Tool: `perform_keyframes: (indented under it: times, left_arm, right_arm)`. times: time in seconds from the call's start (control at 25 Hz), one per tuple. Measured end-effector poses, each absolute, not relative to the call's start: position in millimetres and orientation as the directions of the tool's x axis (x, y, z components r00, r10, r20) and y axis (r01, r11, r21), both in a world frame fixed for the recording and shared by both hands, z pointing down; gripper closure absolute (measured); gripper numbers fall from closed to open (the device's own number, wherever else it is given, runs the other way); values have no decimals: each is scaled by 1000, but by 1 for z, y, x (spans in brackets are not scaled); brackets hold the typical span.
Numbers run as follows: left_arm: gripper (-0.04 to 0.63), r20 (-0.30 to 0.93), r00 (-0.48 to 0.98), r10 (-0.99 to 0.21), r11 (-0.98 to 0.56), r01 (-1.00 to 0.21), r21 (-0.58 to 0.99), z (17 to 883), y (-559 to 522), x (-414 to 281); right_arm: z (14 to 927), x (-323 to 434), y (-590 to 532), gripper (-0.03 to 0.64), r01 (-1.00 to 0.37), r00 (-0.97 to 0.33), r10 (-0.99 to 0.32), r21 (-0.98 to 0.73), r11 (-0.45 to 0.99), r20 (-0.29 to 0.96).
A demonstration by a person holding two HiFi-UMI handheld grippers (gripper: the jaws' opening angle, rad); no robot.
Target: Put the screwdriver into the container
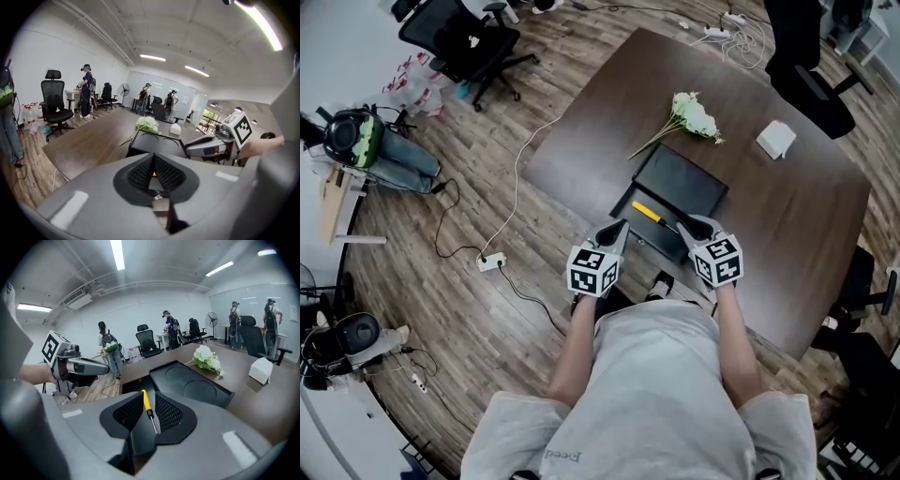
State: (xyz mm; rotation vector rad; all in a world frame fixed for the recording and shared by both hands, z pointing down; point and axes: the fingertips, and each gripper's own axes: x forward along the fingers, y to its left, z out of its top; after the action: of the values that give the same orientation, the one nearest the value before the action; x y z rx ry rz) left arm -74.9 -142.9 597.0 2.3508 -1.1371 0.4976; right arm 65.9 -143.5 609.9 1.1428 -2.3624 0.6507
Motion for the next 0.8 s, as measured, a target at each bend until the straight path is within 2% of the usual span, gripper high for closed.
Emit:
perform_keyframes:
  times: [0.8]
  left_arm:
    - [540,529,559,-639,-511,-822,251,607,-122,-64]
  right_arm:
    - [620,67,-121,545,-786,-590,-588,-230,573,553]
